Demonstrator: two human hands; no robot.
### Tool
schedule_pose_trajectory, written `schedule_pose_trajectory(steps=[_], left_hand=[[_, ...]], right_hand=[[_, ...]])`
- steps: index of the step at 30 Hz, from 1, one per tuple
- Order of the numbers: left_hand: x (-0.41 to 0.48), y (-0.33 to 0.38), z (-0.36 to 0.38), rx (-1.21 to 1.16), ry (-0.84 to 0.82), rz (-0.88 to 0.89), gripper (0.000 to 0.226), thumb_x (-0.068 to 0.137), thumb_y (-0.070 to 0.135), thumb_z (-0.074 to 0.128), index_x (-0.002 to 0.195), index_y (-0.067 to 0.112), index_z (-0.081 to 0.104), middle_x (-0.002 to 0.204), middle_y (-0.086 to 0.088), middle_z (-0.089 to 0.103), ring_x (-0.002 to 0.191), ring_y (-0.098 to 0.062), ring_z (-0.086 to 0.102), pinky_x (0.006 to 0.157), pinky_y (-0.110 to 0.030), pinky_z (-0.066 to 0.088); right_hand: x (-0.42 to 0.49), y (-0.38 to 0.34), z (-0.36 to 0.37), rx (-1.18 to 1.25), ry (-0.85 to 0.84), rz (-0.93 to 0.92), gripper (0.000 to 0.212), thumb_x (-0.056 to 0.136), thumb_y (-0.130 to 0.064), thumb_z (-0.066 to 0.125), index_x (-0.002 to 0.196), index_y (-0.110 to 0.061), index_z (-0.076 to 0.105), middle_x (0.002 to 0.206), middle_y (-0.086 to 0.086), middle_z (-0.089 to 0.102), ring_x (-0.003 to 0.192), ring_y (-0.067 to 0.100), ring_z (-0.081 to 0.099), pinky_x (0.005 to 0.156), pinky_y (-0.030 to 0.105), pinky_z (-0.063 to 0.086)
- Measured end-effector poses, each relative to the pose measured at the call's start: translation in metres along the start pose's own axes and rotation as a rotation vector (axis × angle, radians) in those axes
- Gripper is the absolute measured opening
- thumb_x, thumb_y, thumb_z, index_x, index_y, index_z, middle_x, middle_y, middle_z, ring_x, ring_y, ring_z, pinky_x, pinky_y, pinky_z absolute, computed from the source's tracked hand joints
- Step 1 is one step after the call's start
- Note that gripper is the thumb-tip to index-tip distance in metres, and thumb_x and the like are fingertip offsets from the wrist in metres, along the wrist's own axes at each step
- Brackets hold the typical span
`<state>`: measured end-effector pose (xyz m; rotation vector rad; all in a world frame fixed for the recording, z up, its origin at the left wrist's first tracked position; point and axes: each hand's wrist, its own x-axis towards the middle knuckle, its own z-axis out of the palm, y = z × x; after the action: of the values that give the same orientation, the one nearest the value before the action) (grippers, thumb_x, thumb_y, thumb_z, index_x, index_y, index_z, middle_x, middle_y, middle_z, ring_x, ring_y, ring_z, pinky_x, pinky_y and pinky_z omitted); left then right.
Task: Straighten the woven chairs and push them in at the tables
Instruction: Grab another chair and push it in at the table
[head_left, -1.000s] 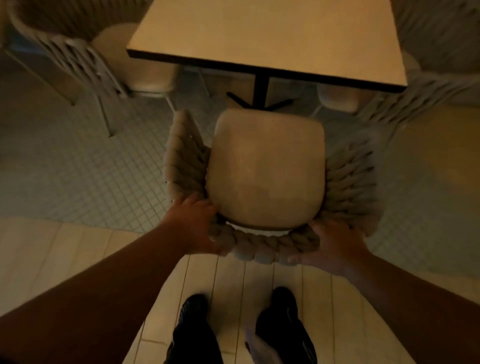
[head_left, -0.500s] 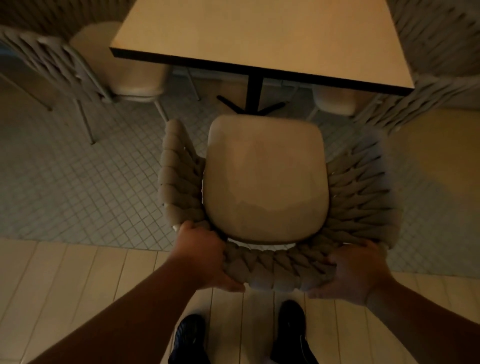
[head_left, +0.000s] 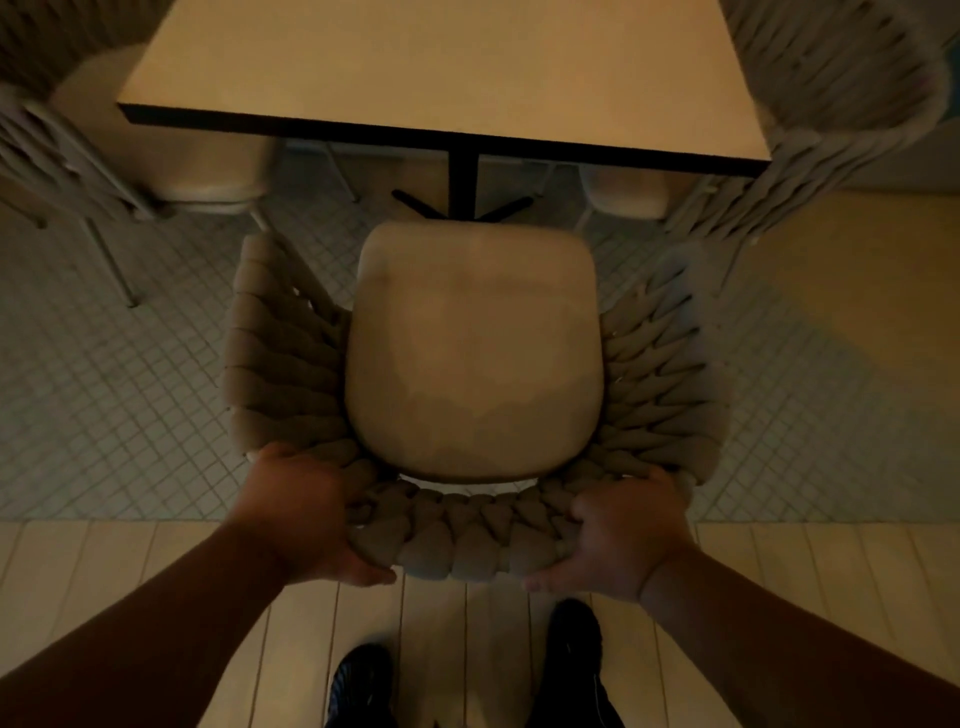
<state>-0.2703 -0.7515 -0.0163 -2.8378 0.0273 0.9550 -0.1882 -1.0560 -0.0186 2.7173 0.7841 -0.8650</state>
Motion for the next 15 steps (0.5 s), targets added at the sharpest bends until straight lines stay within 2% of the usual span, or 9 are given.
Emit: schedule_pose_trajectory(steps=[3, 5, 8, 11, 12, 15], left_hand=[[-0.003, 0.004, 0.001, -0.002, 0.047, -0.008, 0.109, 0.039, 0.106, 0.033, 0.126, 0.048, 0.061, 0.088, 0.017, 0.063, 0.097, -0.014, 0.061, 0.09, -0.037, 0.031], [-0.01, 0.007, 0.003, -0.072, 0.107, -0.011, 0.106, 0.038, 0.105, 0.039, 0.126, 0.05, 0.061, 0.088, 0.017, 0.067, 0.095, -0.016, 0.064, 0.087, -0.037, 0.03], [-0.019, 0.011, 0.022, -0.144, 0.154, 0.047, 0.092, 0.031, 0.103, 0.05, 0.093, 0.041, 0.076, 0.067, 0.014, 0.066, 0.07, -0.02, 0.068, 0.076, -0.036, 0.035], [-0.024, 0.007, 0.035, -0.135, 0.277, 0.056, 0.083, 0.028, 0.1, 0.056, 0.082, 0.04, 0.077, 0.058, 0.011, 0.063, 0.057, -0.021, 0.066, 0.069, -0.034, 0.036], [-0.024, 0.005, 0.032, -0.103, 0.257, 0.047, 0.083, 0.029, 0.101, 0.055, 0.083, 0.041, 0.076, 0.058, 0.011, 0.062, 0.059, -0.02, 0.066, 0.071, -0.034, 0.035], [-0.017, -0.006, 0.011, -0.01, 0.076, -0.017, 0.097, 0.042, 0.104, 0.042, 0.117, 0.047, 0.066, 0.084, 0.017, 0.064, 0.094, -0.015, 0.065, 0.088, -0.035, 0.035]], right_hand=[[-0.003, 0.002, -0.002, 0.054, -0.011, -0.016, 0.089, 0.038, -0.109, 0.038, 0.077, -0.031, 0.057, 0.08, -0.014, 0.061, 0.094, 0.014, 0.06, 0.102, 0.041, 0.029], [-0.008, 0.002, -0.001, 0.075, -0.007, -0.024, 0.089, 0.038, -0.109, 0.039, 0.075, -0.031, 0.057, 0.078, -0.016, 0.06, 0.093, 0.013, 0.059, 0.108, 0.043, 0.028], [-0.016, 0.0, 0.006, 0.068, -0.039, -0.036, 0.094, 0.039, -0.11, 0.041, 0.085, -0.031, 0.065, 0.083, -0.014, 0.059, 0.101, 0.016, 0.06, 0.108, 0.044, 0.026], [-0.017, -0.005, 0.006, 0.023, -0.079, -0.063, 0.104, 0.041, -0.109, 0.041, 0.099, -0.027, 0.07, 0.095, -0.011, 0.066, 0.107, 0.019, 0.06, 0.107, 0.044, 0.028], [-0.014, -0.007, 0.003, 0.026, -0.073, -0.067, 0.104, 0.042, -0.108, 0.041, 0.101, -0.027, 0.07, 0.097, -0.011, 0.067, 0.109, 0.02, 0.06, 0.107, 0.043, 0.028], [-0.001, -0.013, -0.014, 0.05, -0.052, -0.075, 0.099, 0.048, -0.106, 0.047, 0.104, -0.028, 0.07, 0.092, -0.015, 0.058, 0.112, 0.018, 0.06, 0.105, 0.042, 0.028]])
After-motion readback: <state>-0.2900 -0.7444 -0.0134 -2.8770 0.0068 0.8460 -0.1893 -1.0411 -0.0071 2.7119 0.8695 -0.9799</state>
